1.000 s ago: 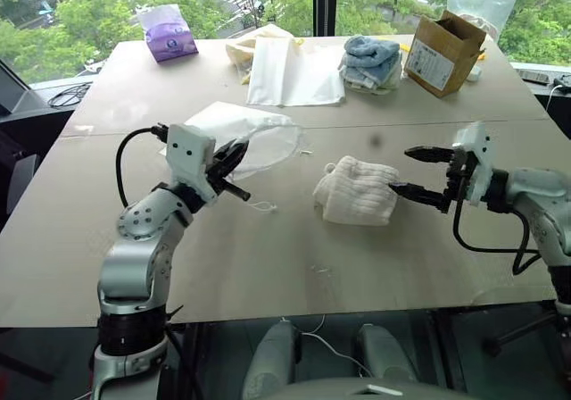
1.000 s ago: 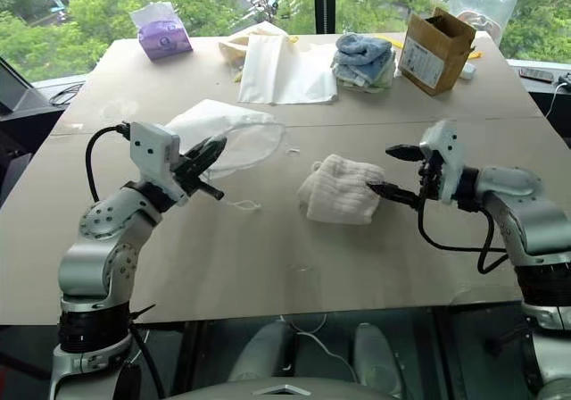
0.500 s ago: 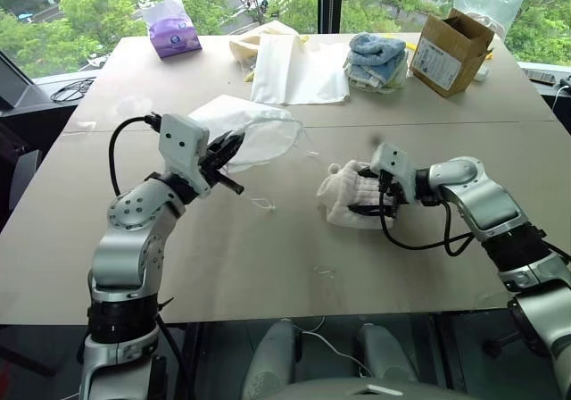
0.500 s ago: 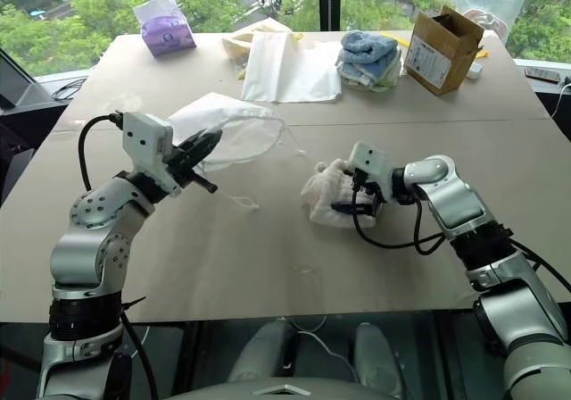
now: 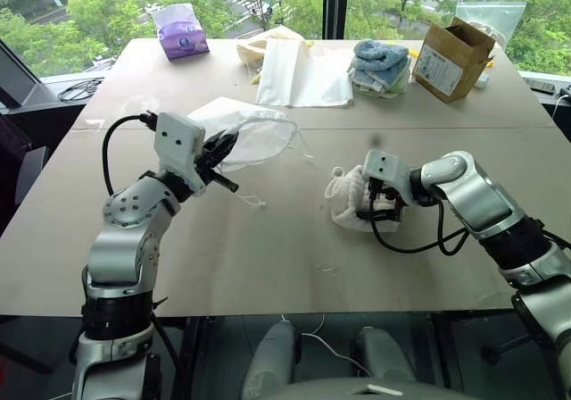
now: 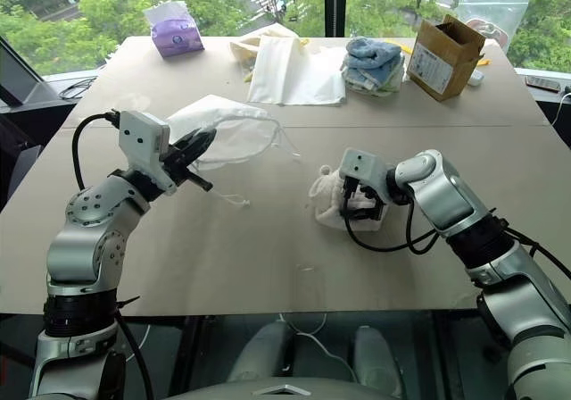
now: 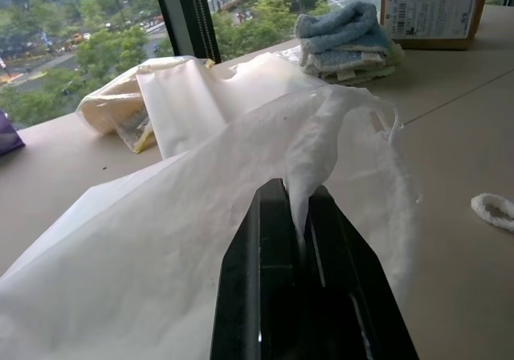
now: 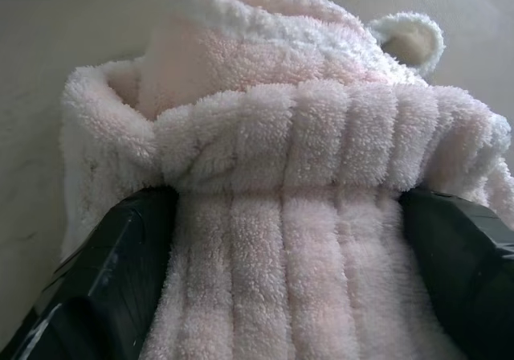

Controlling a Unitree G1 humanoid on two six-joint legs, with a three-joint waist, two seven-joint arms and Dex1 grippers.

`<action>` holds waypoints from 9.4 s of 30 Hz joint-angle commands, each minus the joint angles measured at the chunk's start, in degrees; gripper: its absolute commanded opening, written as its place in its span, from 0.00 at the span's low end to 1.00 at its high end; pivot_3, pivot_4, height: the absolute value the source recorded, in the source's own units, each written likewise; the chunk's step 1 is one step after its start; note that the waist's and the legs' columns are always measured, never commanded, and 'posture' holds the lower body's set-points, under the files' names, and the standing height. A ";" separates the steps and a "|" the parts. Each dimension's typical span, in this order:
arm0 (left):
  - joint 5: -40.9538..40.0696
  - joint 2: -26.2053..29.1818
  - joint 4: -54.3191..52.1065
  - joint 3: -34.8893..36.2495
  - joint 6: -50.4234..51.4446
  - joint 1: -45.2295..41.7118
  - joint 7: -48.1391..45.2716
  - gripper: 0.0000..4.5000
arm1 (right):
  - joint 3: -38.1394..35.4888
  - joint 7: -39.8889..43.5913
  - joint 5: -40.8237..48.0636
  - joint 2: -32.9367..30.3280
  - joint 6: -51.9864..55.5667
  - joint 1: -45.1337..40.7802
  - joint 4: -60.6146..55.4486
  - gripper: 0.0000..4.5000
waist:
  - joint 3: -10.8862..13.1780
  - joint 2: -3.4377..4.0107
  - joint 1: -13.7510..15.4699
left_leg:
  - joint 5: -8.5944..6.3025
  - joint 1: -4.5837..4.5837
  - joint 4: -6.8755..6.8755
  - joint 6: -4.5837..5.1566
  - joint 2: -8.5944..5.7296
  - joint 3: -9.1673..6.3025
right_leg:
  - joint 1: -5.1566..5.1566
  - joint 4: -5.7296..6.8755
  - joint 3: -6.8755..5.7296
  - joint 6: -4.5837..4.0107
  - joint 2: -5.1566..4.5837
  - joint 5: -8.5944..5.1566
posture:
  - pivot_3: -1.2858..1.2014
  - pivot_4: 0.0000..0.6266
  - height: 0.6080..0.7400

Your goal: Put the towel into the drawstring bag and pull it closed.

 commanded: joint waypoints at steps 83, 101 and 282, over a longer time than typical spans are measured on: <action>-12.35 -7.51 3.66 -8.43 4.77 -14.38 -9.40 0.00 | -30.64 -53.36 32.81 35.94 30.64 4.75 -15.10 0.01 | 0.03 0.28 -3.87 | 0.20 -1.18 0.09 -0.24 -0.05 0.65 | -1.89 1.21 0.73 -0.03 0.09 0.00 | 0.52 0.24 1.00; -18.35 -7.24 1.09 -7.24 8.68 -9.39 -12.69 0.00 | -47.39 -60.56 45.94 49.18 19.39 -0.36 -8.82 0.01 | 0.04 0.29 -4.06 | 0.20 -1.16 0.09 -0.24 0.02 0.67 | -1.92 1.29 0.76 -0.03 0.13 0.00 | 0.52 0.24 1.00; -27.91 -1.19 4.17 -5.07 19.62 -5.31 -20.79 0.95 | -29.00 -37.04 9.45 13.10 -13.85 10.92 -10.74 0.00 | 0.01 0.21 -3.04 | 0.20 -1.12 0.17 -0.26 0.11 0.68 | -1.77 1.19 0.76 -0.03 0.17 0.01 | 0.52 0.24 1.00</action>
